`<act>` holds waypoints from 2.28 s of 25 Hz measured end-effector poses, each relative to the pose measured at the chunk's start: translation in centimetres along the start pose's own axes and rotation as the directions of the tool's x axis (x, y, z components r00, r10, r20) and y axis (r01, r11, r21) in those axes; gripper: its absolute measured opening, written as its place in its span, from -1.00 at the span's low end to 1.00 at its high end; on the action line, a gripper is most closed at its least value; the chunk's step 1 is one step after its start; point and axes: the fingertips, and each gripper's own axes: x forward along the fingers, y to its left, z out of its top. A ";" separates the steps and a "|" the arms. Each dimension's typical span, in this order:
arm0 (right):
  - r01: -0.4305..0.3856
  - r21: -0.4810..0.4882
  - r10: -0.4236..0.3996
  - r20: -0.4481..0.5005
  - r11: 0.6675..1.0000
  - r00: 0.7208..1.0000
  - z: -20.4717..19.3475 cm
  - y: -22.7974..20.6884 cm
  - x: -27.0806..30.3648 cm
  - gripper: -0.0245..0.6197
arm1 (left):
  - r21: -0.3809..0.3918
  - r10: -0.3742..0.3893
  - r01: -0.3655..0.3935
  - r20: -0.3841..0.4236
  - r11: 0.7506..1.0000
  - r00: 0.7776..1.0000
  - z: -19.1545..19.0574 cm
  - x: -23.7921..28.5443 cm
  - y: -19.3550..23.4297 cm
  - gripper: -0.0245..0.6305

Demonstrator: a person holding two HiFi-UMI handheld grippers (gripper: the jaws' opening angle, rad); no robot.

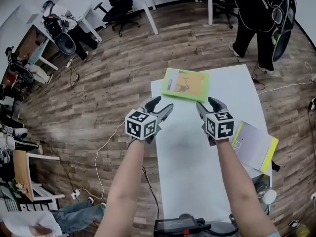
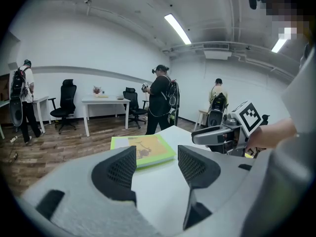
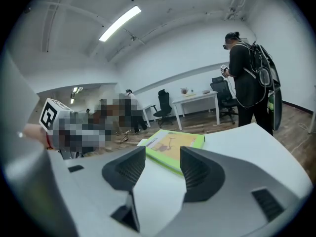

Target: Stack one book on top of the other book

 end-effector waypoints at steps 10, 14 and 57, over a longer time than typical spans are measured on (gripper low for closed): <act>0.031 0.057 -0.029 -0.046 0.998 0.999 -2.6 -4.0 3.9 -0.32 | -0.029 0.080 -0.082 -0.077 0.996 0.994 -2.4 4.8 5.1 -0.14; 0.043 0.111 -0.038 -0.049 0.993 0.998 -3.2 -5.1 5.4 -0.32 | -0.043 0.107 -0.113 -0.109 0.993 0.988 -3.2 6.6 6.8 -0.13; 0.156 0.300 -0.086 -0.234 0.941 0.968 -7.7 -5.5 6.2 -0.37 | -0.249 0.157 -0.233 -0.287 0.940 0.945 -8.4 8.5 9.4 -0.06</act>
